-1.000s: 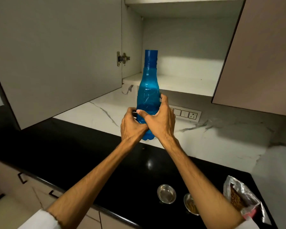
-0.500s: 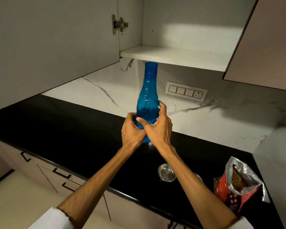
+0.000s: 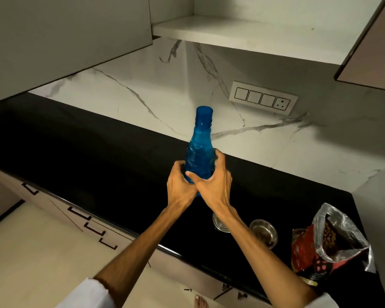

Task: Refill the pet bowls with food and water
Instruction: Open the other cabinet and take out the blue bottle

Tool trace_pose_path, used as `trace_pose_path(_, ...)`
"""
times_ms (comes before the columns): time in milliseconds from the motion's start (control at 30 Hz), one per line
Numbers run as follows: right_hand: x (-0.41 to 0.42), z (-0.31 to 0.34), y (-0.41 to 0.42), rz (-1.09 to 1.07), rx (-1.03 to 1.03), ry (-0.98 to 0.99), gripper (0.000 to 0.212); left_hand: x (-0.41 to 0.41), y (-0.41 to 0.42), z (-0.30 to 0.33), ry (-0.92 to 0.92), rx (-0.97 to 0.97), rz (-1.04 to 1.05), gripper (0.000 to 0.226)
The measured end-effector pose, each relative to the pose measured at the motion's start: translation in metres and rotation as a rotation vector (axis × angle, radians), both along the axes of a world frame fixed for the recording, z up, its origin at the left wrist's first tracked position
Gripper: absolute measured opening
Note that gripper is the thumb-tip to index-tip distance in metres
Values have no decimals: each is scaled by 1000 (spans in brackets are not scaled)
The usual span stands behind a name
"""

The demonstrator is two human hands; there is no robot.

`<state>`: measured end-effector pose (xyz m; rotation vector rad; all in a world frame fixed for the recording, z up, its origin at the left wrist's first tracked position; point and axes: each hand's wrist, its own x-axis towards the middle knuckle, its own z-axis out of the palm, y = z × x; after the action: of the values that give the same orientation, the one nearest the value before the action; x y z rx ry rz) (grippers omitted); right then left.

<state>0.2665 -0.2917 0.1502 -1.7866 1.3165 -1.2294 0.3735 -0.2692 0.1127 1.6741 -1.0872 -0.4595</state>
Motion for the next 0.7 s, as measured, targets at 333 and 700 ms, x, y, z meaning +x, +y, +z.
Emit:
trace_pose_path(333,-11,-71,-24,33,194,-41,96,-5,-23,-76,4,131,-26,68)
trace_pose_path(700,-10,-132,-36,11,320,45,92,-6,-31,-137,64,215,-6,66)
